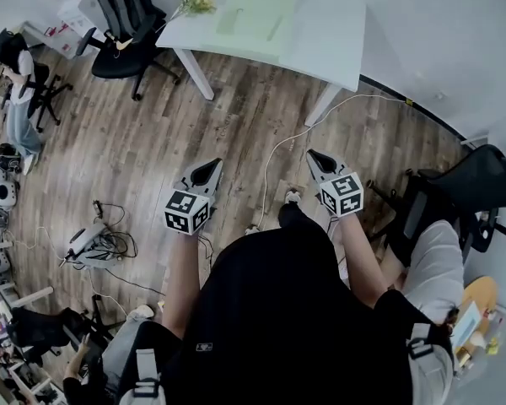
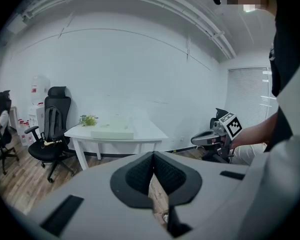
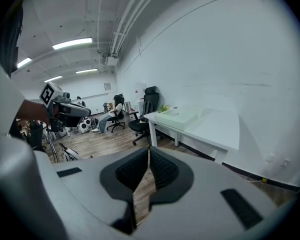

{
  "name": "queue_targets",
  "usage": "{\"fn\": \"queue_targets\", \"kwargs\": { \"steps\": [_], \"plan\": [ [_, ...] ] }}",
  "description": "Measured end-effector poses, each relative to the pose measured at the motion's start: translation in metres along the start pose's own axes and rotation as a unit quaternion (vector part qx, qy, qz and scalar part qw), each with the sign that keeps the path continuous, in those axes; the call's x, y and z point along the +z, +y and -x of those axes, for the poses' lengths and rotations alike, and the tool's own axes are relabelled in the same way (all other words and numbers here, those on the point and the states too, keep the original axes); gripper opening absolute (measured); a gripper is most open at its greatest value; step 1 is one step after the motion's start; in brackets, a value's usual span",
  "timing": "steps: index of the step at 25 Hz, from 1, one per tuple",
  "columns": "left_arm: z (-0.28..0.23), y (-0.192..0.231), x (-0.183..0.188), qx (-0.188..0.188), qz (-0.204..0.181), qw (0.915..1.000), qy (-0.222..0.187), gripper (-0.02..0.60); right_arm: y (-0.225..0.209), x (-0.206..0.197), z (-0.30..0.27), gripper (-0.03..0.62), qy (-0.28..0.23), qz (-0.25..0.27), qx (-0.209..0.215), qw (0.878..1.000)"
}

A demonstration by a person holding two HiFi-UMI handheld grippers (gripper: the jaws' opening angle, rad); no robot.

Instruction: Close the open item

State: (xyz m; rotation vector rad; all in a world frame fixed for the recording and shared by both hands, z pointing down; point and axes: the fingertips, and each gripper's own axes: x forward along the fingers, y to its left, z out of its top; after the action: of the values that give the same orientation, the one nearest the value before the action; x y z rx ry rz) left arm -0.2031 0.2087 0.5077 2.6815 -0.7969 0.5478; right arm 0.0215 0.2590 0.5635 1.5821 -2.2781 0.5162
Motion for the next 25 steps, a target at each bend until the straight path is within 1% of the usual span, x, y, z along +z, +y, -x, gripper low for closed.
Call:
{"fn": "queue_targets", "kwargs": {
  "steps": [9,13,18,25],
  "plan": [
    [-0.048,-0.003,0.034,0.037,0.012,0.9992,-0.007,0.006,-0.065,0.017,-0.022,0.009,0.008,0.015,0.029,0.999],
    [-0.064,-0.008,0.041,0.053,0.02,0.9984,-0.006,0.006,-0.089,0.024,-0.028,0.009,0.009,0.019,0.044,0.999],
    [-0.084,-0.012,0.047,0.073,0.034,0.9967,-0.008,0.006,-0.114,0.024,-0.037,0.009,0.017,0.024,0.066,0.997],
    [-0.105,-0.018,0.06,0.096,0.037,0.9947,-0.007,0.006,-0.15,0.028,-0.047,0.009,0.021,0.028,0.083,0.996]
  ]
}}
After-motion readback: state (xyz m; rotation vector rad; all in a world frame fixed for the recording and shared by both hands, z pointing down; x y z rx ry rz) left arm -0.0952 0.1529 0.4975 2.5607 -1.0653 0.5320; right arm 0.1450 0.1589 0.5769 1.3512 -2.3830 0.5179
